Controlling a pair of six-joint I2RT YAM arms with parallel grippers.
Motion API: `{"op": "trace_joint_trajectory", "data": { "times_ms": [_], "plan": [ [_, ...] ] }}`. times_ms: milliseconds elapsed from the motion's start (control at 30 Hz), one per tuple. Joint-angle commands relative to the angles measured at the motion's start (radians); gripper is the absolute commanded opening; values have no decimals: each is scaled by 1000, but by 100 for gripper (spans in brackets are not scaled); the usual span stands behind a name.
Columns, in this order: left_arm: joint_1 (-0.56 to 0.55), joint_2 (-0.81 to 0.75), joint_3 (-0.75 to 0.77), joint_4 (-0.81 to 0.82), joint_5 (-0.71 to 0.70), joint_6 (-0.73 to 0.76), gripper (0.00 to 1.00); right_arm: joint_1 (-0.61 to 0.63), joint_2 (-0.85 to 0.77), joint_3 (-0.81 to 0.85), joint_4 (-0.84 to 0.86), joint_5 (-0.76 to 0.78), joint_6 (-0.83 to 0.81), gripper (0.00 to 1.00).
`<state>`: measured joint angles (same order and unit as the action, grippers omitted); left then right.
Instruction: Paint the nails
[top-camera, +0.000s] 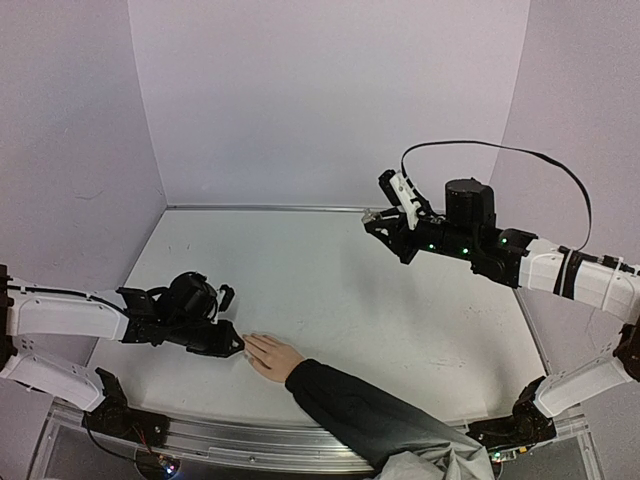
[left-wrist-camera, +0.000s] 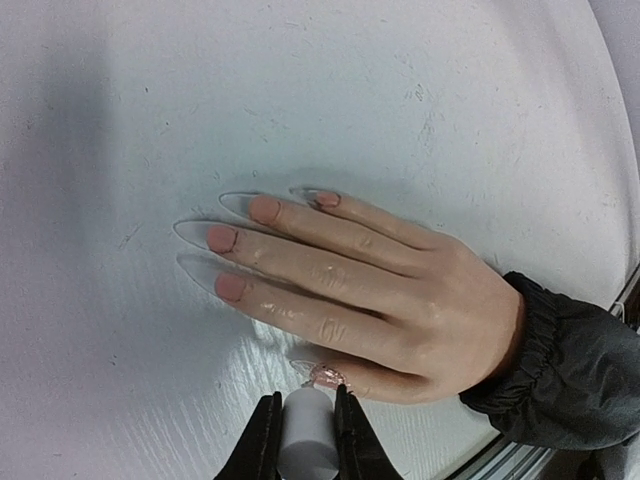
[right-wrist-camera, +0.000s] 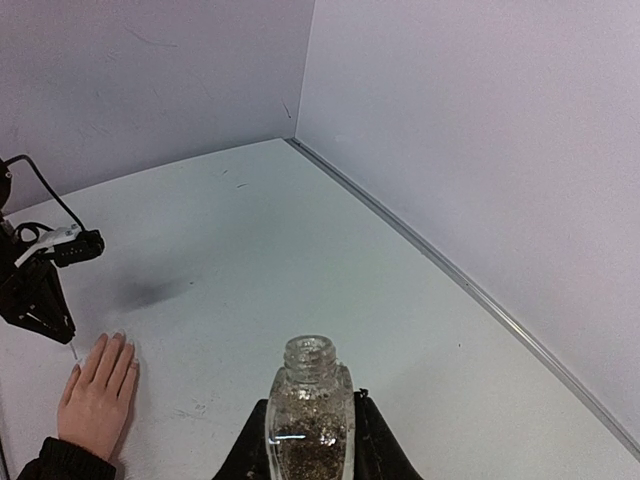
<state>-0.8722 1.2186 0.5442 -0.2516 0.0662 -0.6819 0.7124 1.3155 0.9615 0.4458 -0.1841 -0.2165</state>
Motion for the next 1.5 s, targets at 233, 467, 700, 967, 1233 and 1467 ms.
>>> {"op": "trace_joint_trajectory", "data": {
  "times_ms": [233,467,700,967,1233,1467],
  "plan": [
    [-11,66,57,85,89,22,0,4,-36,13,68,-15,0,0],
    [-11,84,49,92,64,12,0,4,-36,13,67,-9,0,0],
    [-11,64,23,89,13,-12,0,4,-26,15,68,-6,0,0],
    [-10,64,14,86,-12,-18,0,4,-15,22,68,-6,0,0],
    [-8,32,0,33,-98,-29,0,4,-16,23,65,-8,3,0],
    [1,-180,30,-173,-176,-20,0,4,-16,23,71,-19,3,0]
  ]
}}
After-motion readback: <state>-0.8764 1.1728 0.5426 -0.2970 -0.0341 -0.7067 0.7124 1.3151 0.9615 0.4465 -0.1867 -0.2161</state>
